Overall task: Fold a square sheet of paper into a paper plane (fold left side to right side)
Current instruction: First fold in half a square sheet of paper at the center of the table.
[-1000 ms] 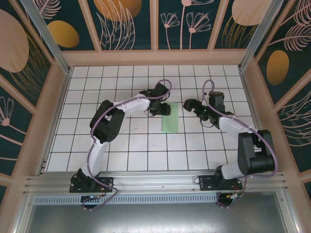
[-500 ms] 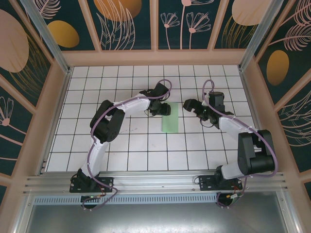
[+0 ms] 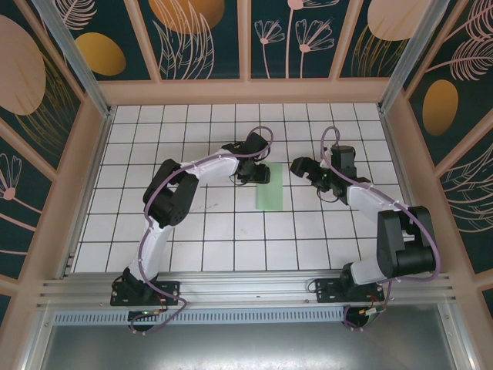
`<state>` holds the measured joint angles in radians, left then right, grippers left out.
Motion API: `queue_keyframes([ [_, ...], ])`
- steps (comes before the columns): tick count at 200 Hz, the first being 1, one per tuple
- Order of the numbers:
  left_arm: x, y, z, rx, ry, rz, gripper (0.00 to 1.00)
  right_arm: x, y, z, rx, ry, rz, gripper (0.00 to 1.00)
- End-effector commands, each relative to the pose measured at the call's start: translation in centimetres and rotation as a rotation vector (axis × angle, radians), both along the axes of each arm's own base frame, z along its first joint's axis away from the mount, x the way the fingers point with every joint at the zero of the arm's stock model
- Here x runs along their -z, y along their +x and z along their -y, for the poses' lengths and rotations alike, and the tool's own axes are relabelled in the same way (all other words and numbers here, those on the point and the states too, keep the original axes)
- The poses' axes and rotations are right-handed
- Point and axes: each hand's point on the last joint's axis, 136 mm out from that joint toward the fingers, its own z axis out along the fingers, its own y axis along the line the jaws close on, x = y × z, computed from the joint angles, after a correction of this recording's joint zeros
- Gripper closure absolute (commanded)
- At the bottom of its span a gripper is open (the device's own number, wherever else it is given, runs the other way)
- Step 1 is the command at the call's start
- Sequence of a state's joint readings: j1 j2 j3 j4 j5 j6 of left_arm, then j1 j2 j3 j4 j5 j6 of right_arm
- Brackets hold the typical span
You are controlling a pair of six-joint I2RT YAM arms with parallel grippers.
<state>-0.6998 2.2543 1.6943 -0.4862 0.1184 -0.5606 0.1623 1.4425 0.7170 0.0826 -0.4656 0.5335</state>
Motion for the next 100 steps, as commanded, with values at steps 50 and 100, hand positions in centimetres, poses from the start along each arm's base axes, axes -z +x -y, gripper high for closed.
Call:
queue_keyframes([
  [50, 4.13, -1.00, 0.05, 0.026, 0.047, -0.048, 0.51, 0.03, 0.00, -0.03, -0.010, 0.008, 0.004, 0.09],
  [100, 4.28, -1.11, 0.19, 0.033, 0.043, -0.054, 0.51, -0.02, 0.01, -0.07, -0.012, 0.008, 0.005, 0.09],
])
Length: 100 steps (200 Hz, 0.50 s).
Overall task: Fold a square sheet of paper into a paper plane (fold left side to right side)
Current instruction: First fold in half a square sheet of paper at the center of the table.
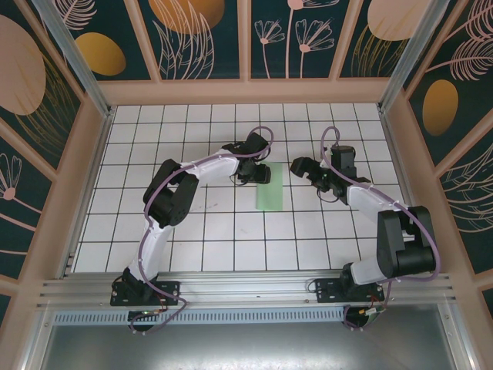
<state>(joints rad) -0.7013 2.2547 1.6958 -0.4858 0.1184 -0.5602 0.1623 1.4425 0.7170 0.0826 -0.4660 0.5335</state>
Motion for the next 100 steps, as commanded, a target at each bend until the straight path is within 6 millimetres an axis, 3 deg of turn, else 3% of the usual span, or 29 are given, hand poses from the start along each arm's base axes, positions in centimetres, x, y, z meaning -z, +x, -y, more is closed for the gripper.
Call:
queue_keyframes([
  [1, 4.34, -1.11, 0.08, 0.030, 0.044, -0.055, 0.51, -0.05, 0.04, -0.06, -0.012, 0.008, 0.006, 0.09],
  [100, 4.47, -1.17, 0.18, 0.040, 0.045, -0.058, 0.50, 0.15, -0.10, -0.16, -0.018, 0.010, 0.001, 0.09],
])
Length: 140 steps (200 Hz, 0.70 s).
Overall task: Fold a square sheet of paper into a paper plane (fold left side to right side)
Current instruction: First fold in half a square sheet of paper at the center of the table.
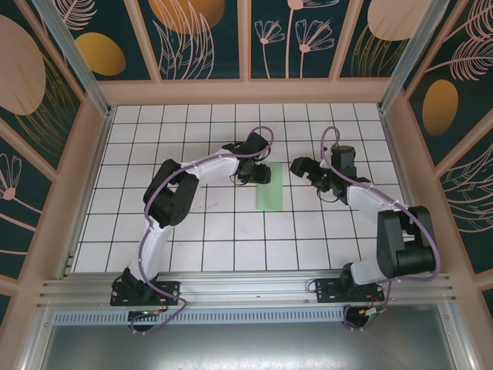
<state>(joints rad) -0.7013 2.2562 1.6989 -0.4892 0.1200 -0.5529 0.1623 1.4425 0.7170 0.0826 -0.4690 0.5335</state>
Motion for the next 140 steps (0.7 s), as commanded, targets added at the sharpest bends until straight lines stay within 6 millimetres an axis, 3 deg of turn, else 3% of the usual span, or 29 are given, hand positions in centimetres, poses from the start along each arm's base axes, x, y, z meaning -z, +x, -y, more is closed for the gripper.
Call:
queue_keyframes([
  [1, 4.5, -1.2, 0.2, 0.033, 0.044, -0.059, 0.50, 0.2, -0.1, -0.1, -0.015, 0.008, 0.001, 0.09],
  [93, 4.6, -1.2, 0.2, 0.033, 0.047, -0.060, 0.50, 2.0, -0.2, -2.6, -0.103, 0.013, -0.066, 0.25],
  [105, 4.6, -1.3, 0.2, 0.034, 0.048, -0.061, 0.50, 2.4, -0.3, -3.0, -0.114, 0.013, -0.081, 0.31],
  [140, 4.5, -1.3, 0.2, 0.033, 0.049, -0.060, 0.50, 3.1, 0.0, -4.2, -0.143, 0.010, -0.109, 0.60],
])
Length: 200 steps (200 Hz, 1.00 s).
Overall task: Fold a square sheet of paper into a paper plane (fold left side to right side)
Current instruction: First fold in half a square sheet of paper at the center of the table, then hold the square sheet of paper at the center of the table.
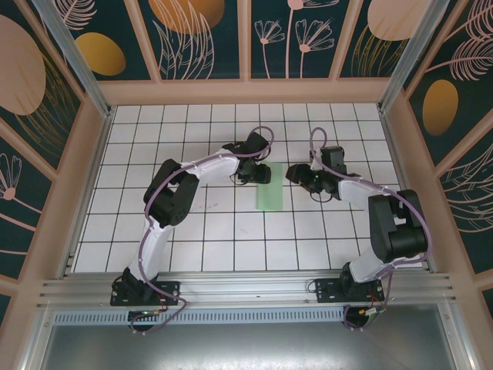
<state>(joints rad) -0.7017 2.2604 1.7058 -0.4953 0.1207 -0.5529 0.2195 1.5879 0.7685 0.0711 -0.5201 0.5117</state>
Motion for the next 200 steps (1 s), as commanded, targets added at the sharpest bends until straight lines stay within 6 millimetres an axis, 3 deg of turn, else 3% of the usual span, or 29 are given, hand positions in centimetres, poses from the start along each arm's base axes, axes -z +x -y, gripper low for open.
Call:
queue_keyframes([
  [1, 4.5, -1.3, 0.1, 0.032, 0.047, -0.057, 0.50, -0.1, 0.3, -1.3, -0.037, 0.007, -0.012, 0.61],
  [26, 4.6, -1.3, 0.1, 0.031, 0.049, -0.058, 0.50, 0.7, 0.4, -2.2, -0.061, -0.002, -0.041, 0.78],
  [50, 4.6, -1.3, 0.0, 0.029, 0.051, -0.058, 0.50, 1.6, 0.6, -2.9, -0.076, -0.022, -0.063, 0.87],
  [83, 4.6, -1.3, 0.1, 0.030, 0.050, -0.058, 0.50, 2.9, 0.5, -3.6, -0.095, -0.054, -0.098, 0.88],
  [200, 4.4, -1.2, 0.2, 0.030, 0.045, -0.055, 0.50, 6.8, -0.8, -2.3, -0.097, -0.187, -0.218, 0.88],
])
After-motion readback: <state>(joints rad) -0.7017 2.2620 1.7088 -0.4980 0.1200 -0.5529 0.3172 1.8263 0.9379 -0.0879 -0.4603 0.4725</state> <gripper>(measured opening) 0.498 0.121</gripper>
